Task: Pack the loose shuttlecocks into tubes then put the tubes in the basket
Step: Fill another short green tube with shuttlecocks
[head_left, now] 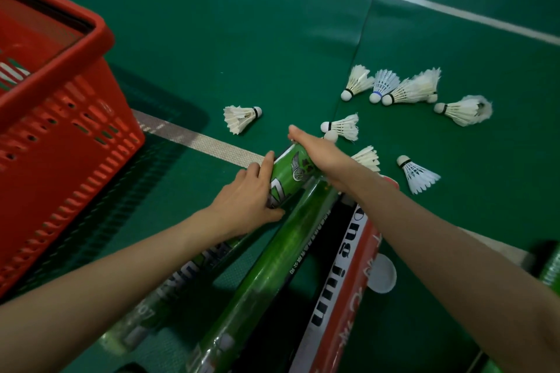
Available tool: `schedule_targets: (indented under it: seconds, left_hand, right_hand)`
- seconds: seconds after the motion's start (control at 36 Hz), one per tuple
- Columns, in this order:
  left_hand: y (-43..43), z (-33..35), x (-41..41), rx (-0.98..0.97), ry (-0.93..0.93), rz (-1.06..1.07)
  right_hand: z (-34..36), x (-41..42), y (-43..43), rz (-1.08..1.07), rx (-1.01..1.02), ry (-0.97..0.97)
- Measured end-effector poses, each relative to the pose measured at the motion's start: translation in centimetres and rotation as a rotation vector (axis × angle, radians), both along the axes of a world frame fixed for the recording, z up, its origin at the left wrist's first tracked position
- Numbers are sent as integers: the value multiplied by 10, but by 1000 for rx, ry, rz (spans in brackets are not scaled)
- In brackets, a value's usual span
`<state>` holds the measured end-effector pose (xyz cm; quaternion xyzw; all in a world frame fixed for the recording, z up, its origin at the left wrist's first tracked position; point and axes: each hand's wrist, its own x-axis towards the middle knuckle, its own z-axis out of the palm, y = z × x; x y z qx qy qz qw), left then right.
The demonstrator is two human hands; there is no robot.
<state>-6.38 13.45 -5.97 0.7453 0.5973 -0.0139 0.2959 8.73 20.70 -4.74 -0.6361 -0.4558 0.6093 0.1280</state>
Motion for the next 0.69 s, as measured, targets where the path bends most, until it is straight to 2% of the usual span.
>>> schedule_targets:
  seconds: [0.11,0.17,0.25,0.36,0.44,0.53,0.61,0.69]
  left_hand:
    - [14,-15,5,-154,-130,105]
    - [16,-23,7,-203,-161,162]
    - [10,-31,13,-187,-79,82]
    - [6,-31,23,-113,36,20]
    - [11,-19,35,10,45,-106]
    - [17,1,56,51,18,-257]
    - [21,21,80,75,104,-467]
    - [26,38,101,87,198,-634]
  right_hand:
    - [-14,8,-5,-183,144,-15]
    - [-17,16,-12,-130,275,-99]
    - [-13,31,-23,-34,488,-199]
    - [-8,50,-30,28,476,-234]
    - [-11,70,-37,39,454,-299]
    - [-14,97,-45,123,537,-447]
    - [-17,130,-53,208,584,-636]
    - [-17,166,-63,203,568,-797]
